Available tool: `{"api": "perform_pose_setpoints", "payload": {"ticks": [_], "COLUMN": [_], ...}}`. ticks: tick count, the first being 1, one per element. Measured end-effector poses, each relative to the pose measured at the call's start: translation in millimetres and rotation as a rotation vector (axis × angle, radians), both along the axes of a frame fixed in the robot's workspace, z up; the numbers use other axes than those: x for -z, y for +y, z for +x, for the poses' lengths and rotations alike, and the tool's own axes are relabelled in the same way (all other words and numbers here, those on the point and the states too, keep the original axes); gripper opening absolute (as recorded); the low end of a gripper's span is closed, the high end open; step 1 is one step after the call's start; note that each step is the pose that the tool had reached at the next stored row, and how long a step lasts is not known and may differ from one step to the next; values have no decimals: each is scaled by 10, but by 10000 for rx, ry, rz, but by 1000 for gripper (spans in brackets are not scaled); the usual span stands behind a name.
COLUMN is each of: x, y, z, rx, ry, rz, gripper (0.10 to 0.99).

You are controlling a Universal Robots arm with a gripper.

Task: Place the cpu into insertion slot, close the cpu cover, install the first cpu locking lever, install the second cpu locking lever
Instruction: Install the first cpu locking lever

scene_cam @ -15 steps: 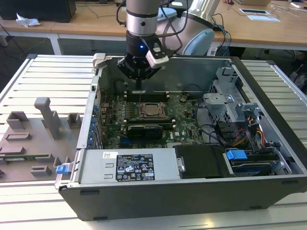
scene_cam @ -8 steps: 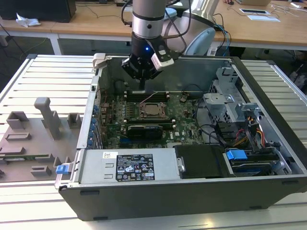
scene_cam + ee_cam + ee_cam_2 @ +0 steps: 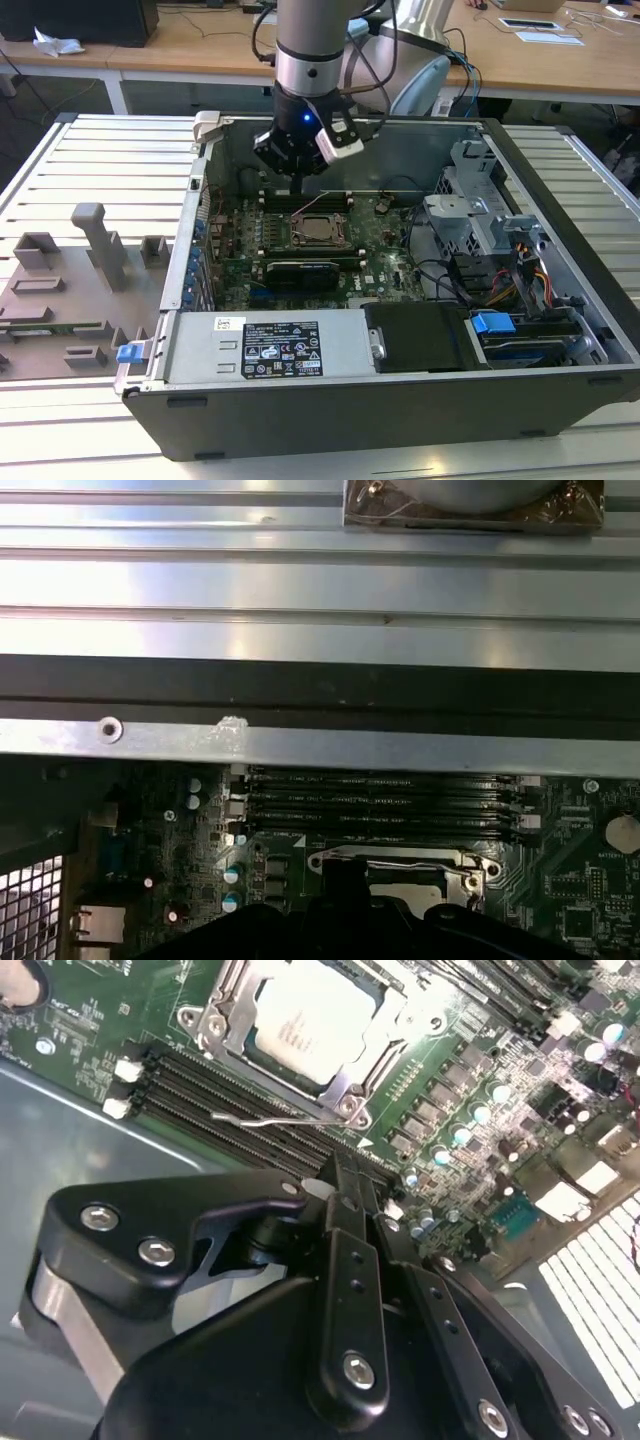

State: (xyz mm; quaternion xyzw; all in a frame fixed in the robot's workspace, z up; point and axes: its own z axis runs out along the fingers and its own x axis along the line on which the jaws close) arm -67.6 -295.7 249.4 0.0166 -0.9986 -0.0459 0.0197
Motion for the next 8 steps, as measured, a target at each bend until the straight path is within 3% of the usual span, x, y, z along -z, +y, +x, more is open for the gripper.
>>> {"api": "perform_pose_setpoints", "payload": {"ticks": [6, 8], "x": [183, 247], "y": [60, 73], "z": [7, 48], "rx": [0, 0], "ry": [11, 38], "rz": [1, -1], "gripper": [106, 106]}}
